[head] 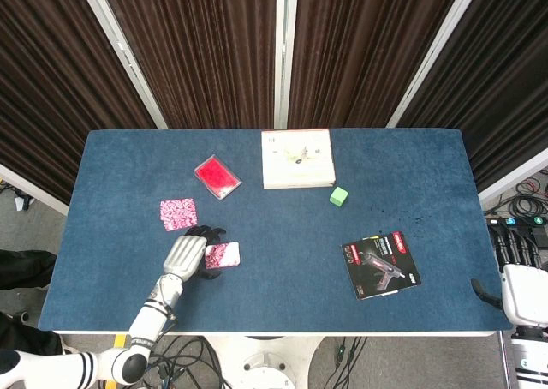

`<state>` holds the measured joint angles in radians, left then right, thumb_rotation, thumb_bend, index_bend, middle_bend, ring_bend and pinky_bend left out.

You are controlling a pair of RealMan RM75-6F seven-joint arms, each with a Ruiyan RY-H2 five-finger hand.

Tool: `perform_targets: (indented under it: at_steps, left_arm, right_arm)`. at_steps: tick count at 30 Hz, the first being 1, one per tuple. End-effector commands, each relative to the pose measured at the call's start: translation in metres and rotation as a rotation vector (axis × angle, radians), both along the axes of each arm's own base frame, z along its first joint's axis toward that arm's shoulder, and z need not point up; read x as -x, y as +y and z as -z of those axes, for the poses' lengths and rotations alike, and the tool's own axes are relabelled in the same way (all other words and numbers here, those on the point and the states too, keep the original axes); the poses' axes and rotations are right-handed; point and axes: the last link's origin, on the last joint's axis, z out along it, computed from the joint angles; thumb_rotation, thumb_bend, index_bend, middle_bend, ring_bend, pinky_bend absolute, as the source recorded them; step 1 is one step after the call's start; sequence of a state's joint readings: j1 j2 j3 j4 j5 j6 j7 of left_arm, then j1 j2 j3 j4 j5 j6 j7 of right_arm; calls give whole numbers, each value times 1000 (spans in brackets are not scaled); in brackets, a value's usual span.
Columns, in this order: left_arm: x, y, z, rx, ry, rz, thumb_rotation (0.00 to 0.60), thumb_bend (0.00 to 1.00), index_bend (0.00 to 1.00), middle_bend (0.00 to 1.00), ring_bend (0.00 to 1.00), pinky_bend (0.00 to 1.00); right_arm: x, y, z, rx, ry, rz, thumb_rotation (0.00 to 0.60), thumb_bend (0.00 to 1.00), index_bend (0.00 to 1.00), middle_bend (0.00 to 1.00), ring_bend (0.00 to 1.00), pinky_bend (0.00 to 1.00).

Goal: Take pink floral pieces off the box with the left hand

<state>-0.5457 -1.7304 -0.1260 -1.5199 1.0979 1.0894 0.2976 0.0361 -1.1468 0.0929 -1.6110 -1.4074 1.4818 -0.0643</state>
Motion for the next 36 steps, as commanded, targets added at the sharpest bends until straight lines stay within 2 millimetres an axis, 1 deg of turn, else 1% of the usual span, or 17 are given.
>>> perform_targets:
  at_steps: [1,5,15,36]
  left_arm:
    - [-3,1,3,-28,7,-8,600,132,198,302,135,148]
    - [-4,2,9,-40,24,-12,600,132,198,302,135,148]
    - [1,2,23,-36,62,-25,600,132,198,302,135,148]
    - [8,3,28,-26,76,-39,600,133,198,310,135,148]
  right_arm:
    - [1,0,0,-1,-1,3,600,138,0,0,0,0]
    - [3,0,0,-2,-7,8,600,139,0,0,0,0]
    - [7,0,-3,3,-14,13,600,139,0,0,0,0]
    - [7,0,-1,-4,-19,19,600,138,0,0,0,0]
